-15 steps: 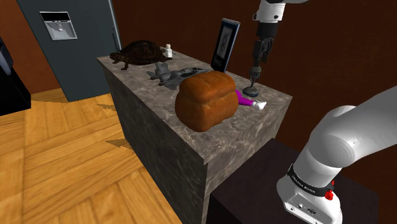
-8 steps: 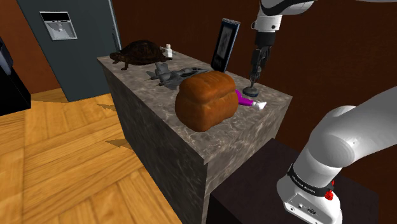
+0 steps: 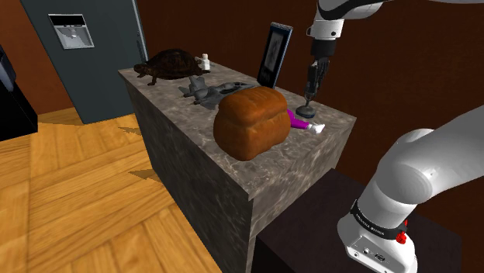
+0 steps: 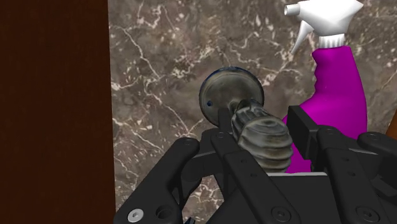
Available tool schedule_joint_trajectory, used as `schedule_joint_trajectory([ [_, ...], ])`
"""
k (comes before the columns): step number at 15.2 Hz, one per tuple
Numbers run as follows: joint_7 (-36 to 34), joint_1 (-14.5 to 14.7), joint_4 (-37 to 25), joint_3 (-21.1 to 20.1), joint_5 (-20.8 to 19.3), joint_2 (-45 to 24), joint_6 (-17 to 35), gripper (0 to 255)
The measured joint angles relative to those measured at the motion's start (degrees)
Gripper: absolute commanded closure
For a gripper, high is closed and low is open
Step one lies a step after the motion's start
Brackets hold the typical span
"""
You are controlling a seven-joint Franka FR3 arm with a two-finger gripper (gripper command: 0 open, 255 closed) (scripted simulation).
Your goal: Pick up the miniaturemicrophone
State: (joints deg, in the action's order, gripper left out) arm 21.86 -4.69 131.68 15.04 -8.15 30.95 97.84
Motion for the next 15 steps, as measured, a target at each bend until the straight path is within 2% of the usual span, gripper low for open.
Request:
schedule_joint_trajectory([
  [3, 0.1, 0.1, -0.5, 0.0, 0.1, -0.2, -0.5, 255],
  [15, 0.6, 0.4, -10.4, -0.6, 0.7, -1.3, -9.4, 255],
])
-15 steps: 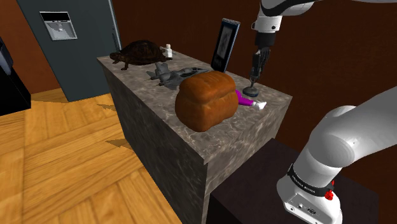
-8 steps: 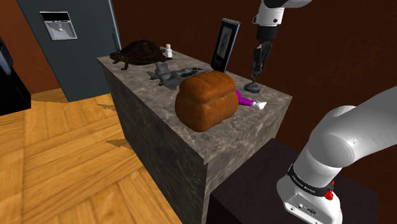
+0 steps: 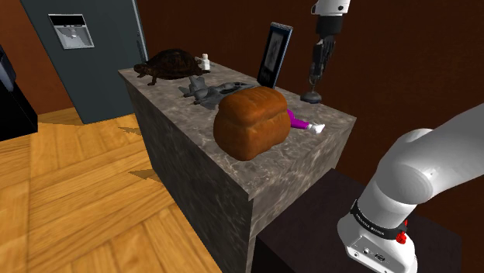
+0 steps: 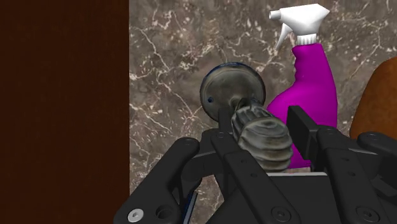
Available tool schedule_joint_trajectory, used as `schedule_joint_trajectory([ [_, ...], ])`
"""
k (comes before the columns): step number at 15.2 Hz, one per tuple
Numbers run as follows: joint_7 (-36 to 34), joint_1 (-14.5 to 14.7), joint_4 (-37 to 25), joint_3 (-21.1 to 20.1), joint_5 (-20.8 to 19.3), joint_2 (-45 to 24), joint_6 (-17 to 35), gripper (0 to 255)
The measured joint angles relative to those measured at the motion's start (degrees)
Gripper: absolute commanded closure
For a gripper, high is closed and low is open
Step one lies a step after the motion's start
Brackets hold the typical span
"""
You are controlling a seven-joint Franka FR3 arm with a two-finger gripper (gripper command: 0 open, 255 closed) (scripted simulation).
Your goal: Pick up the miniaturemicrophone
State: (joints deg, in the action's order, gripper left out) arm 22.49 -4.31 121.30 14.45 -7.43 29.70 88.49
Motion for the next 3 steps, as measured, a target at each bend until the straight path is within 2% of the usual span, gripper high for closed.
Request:
schedule_joint_trajectory([
  [3, -0.1, 0.1, -2.1, -0.2, 0.2, -0.4, -1.8, 255],
])
